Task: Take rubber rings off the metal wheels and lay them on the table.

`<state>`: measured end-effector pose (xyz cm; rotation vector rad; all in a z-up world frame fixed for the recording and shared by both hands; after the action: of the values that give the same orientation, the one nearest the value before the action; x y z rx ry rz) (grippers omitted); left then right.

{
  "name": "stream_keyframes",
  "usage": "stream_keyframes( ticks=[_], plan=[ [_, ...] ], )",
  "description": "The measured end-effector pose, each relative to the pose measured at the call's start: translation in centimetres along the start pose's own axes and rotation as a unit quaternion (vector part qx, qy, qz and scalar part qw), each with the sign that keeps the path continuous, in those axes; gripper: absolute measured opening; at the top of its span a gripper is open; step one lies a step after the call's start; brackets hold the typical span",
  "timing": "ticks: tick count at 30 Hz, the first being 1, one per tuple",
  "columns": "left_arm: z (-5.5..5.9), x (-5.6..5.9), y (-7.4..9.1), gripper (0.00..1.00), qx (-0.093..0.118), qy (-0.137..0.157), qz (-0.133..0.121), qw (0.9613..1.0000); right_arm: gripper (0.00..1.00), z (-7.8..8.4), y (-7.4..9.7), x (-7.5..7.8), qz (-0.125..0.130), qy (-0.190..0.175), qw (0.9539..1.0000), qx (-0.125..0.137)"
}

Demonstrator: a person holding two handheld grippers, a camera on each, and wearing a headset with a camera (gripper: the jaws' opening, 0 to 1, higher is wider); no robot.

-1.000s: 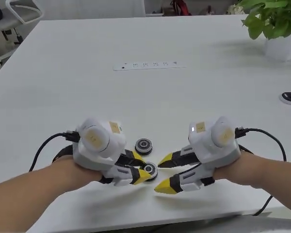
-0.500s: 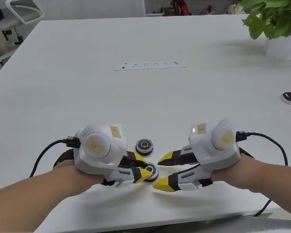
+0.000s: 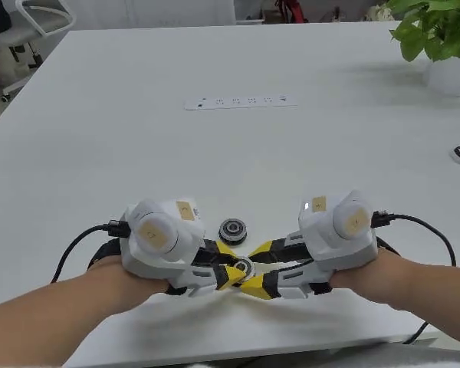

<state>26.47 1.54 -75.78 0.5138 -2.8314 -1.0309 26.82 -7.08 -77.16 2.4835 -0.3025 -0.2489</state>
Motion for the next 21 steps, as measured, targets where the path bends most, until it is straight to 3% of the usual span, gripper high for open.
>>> stream_keyframes(
  ticks=[6,21],
  plan=[
    [0.06,0.07,0.0,0.13,0.004,0.004,-0.003,1.0,0.25,0.1,-0.01,0.05,0.007,-0.011,0.9999,0.004],
    [0.11,0.14,0.05,0.13,0.009,0.008,-0.005,0.9999,0.2,0.47,0.56,0.0,0.01,0.006,0.9999,-0.001]
  ],
)
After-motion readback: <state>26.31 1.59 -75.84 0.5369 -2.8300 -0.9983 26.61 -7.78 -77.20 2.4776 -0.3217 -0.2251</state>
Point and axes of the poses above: the centre of the closed fingertips' face, and the gripper's own axes: y roughly backward along the fingers, x roughly to its right, z roughly out of its underside, the point moved 6 cm from there along y, roughly backward along the fingers, and after that the axes turned 3 degrees about -x, right-handed, at the moved point
